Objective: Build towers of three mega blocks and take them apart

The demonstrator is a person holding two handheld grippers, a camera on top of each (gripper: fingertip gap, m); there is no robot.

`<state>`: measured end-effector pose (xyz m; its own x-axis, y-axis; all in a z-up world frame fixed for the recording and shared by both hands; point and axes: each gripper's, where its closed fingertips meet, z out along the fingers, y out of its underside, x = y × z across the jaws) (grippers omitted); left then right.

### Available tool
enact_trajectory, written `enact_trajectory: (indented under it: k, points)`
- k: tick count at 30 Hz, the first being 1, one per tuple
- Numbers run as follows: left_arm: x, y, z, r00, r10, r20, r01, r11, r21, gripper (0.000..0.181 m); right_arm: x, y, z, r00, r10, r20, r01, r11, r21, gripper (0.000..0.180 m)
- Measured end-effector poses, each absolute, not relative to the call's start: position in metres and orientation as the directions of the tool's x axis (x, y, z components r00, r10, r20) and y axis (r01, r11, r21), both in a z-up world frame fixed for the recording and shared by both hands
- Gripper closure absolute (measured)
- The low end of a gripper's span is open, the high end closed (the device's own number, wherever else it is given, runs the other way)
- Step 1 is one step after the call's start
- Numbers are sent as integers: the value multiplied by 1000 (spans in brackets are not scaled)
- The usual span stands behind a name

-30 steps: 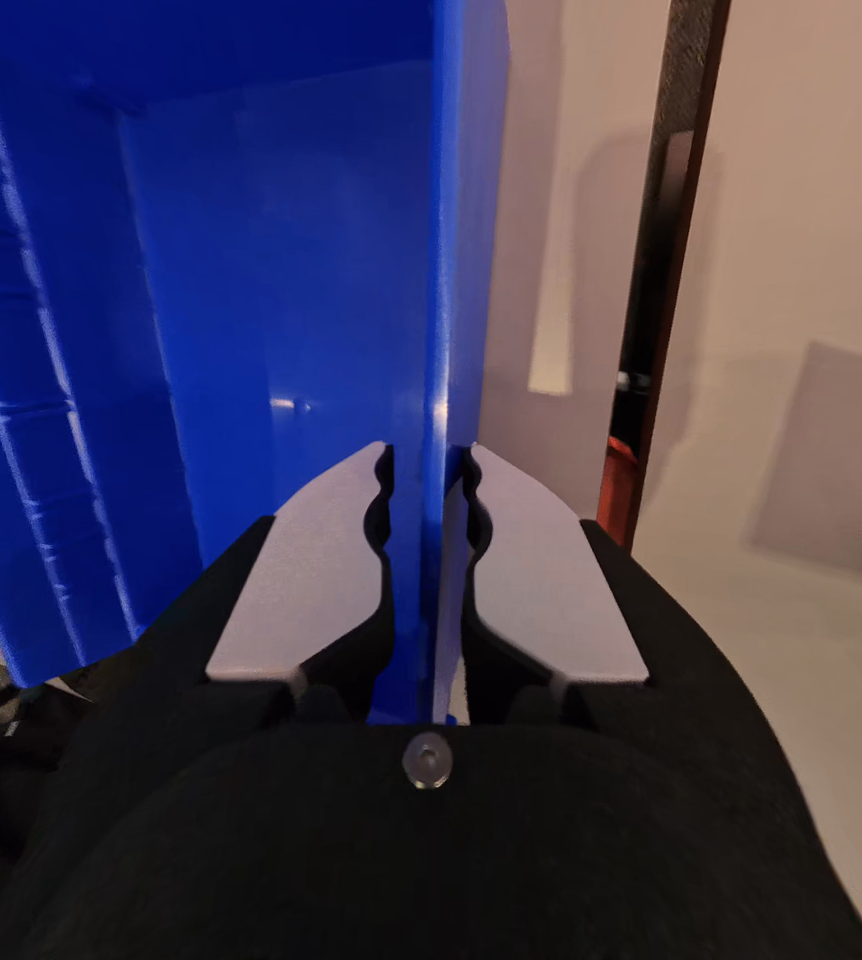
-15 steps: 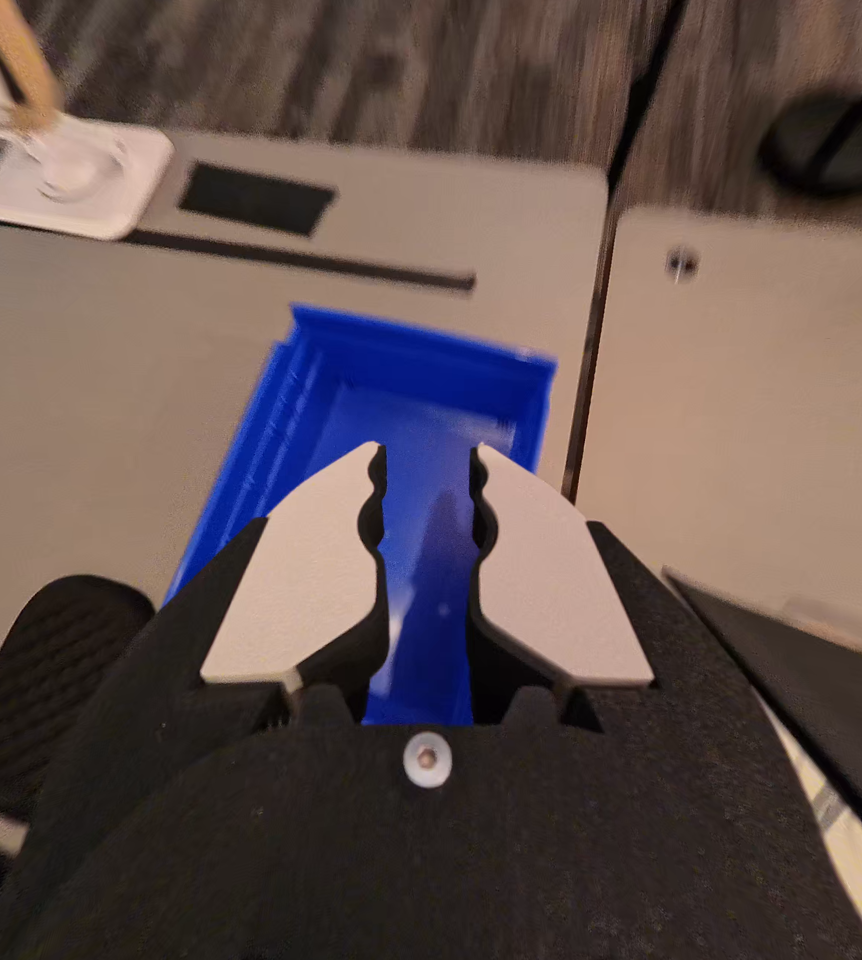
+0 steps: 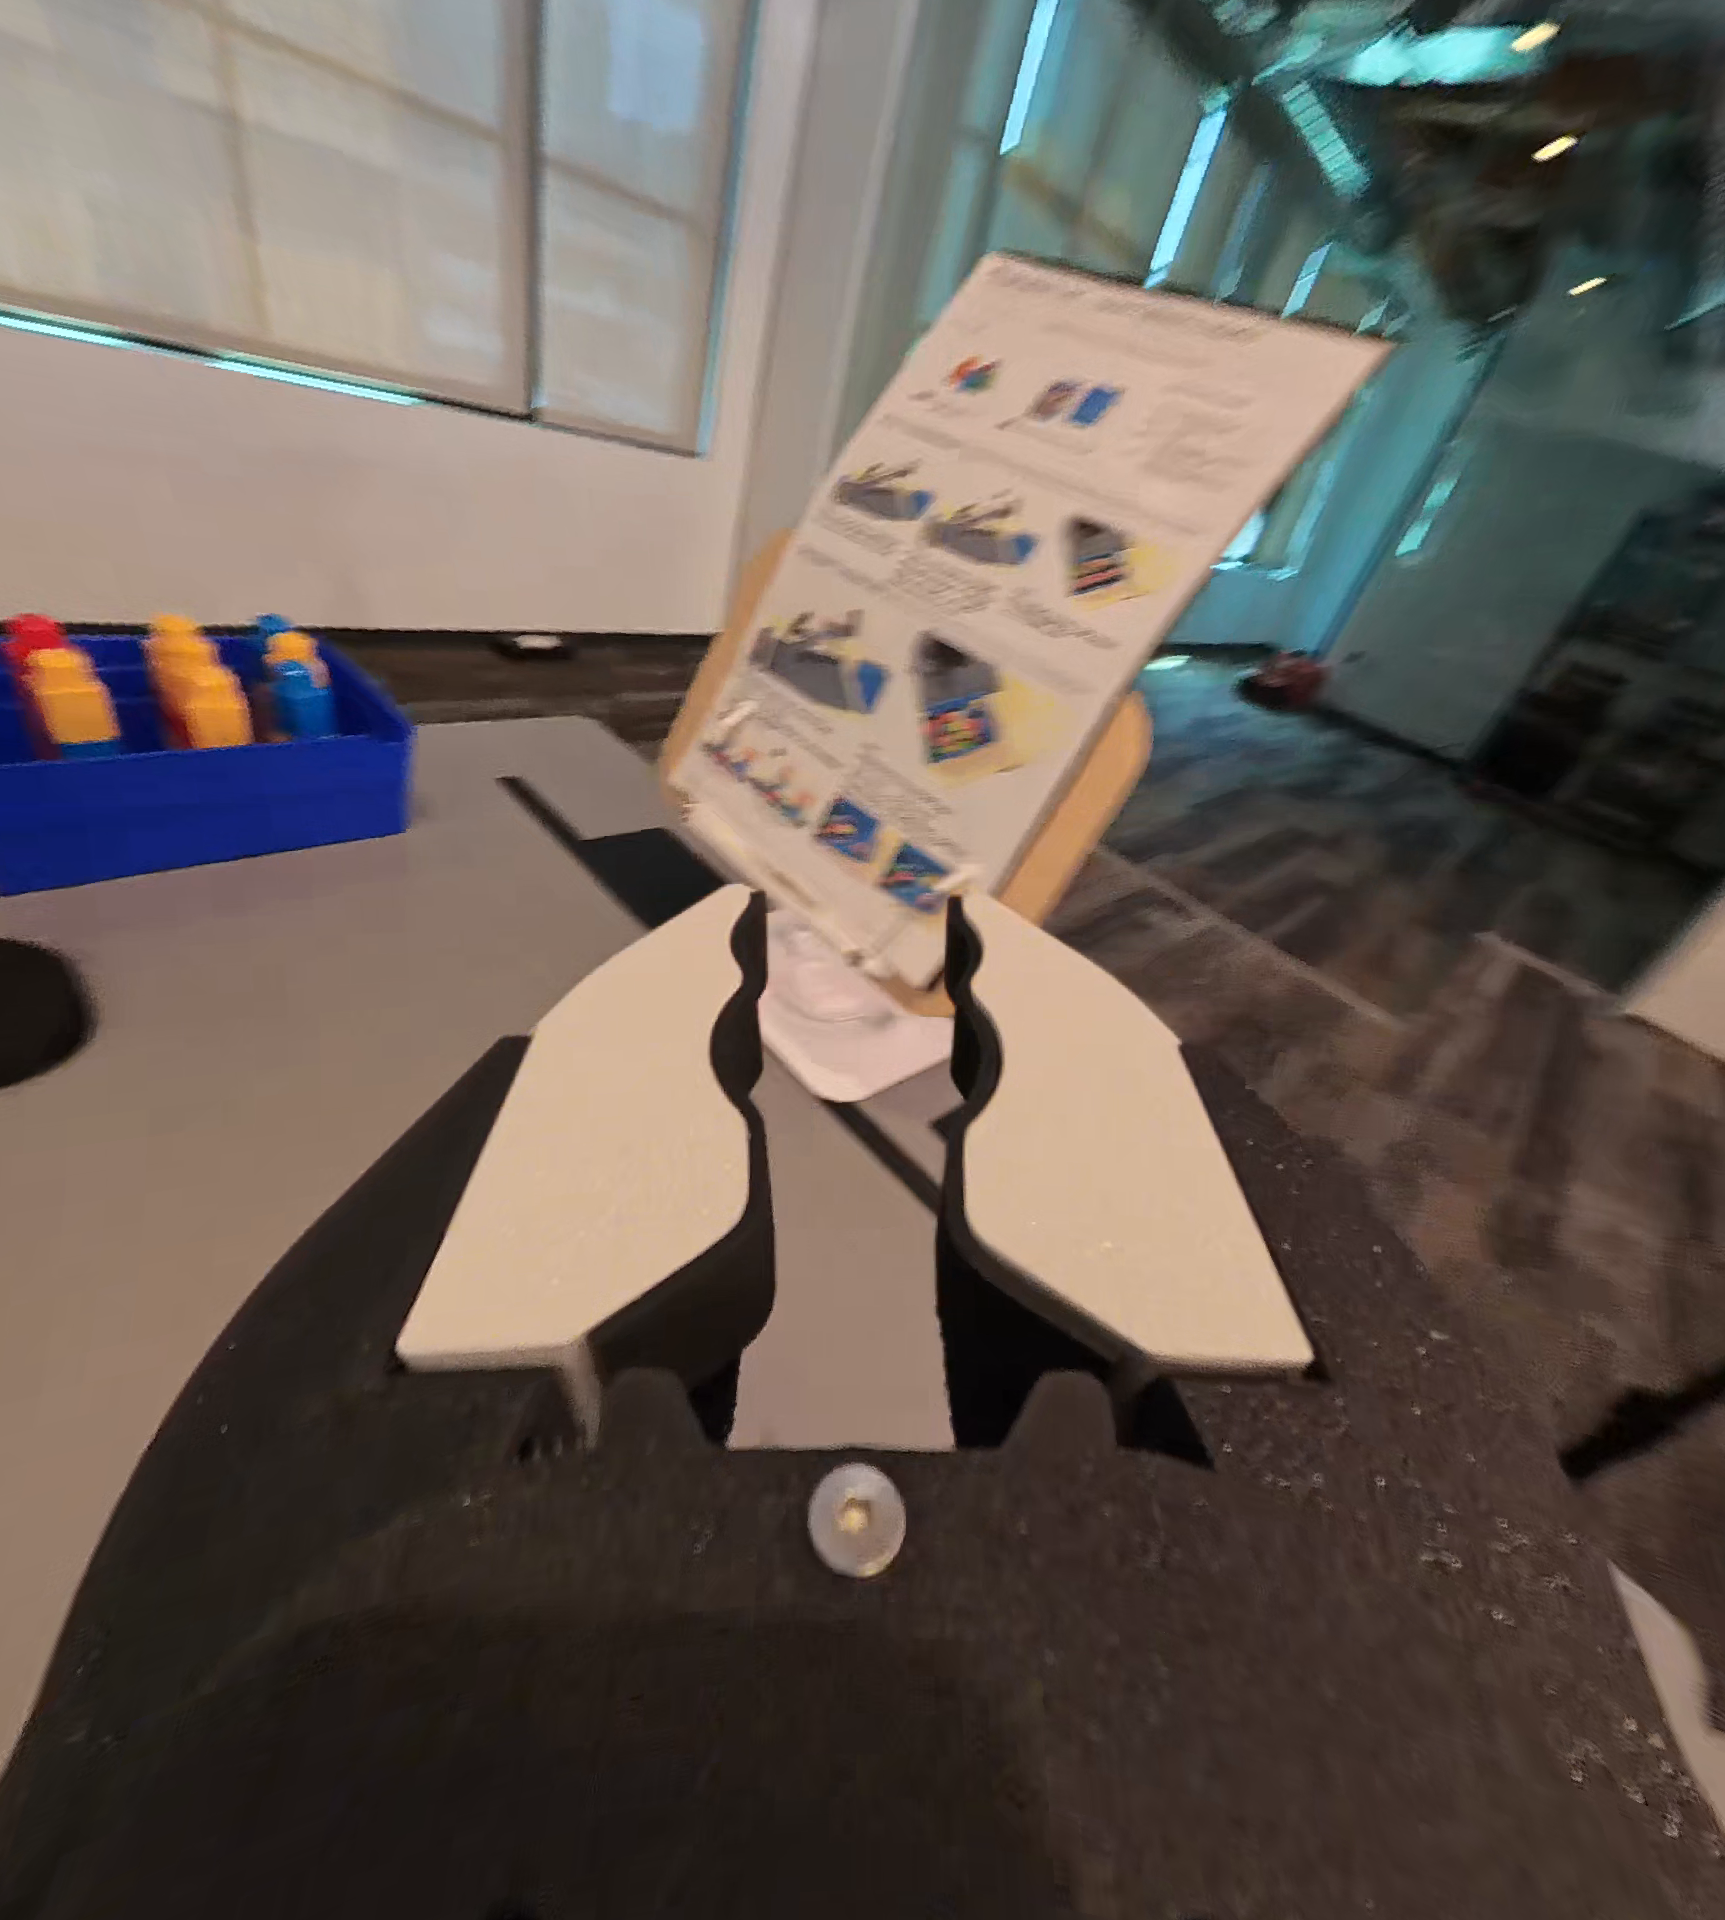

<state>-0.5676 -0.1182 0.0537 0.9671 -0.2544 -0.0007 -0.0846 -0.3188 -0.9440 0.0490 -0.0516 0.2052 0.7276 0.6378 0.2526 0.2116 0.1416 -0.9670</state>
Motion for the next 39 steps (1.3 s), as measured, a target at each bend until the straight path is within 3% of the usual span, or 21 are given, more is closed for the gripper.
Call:
enact_trajectory:
  k: [7, 11, 17, 19, 27, 29, 36, 39]
  points:
    - [-596, -100, 10, 994, -107, 12, -25, -342, -939, 114, -48, -19, 160, 620, 747, 243, 274, 84, -958, 145]
    - [-580, -96, 27, 989, -135, 58, 20, -264, -964, 116, -85, 1, 128, 588, 799, 128, 186, 21, -982, 145]
    - [-516, -81, 69, 968, -240, -67, -106, -156, -982, 118, -114, 27, 86, 570, 822, -13, 33, -38, -999, 151]
    - [-483, -71, 79, 948, -310, -74, -123, -139, -983, 117, -115, 37, 77, 591, 806, -20, 0, -25, -1000, 160]
    - [-365, -2, 78, 872, -480, -98, -157, -84, -984, 116, -111, 56, 14, 629, 774, -72, -32, -67, -997, 156]
    - [-342, 17, 73, 857, -509, -75, -128, -71, -989, 116, -102, 61, -4, 667, 743, -45, -34, -29, -999, 164]
    - [-308, 71, 41, 873, -476, -105, -108, 21, -994, 115, -68, 72, -34, 753, 655, -68, -17, -84, -996, 163]
    - [-310, 81, 12, 892, -449, -52, -60, -2, -998, 116, -51, 84, -49, 822, 568, 40, 92, -64, -994, 158]
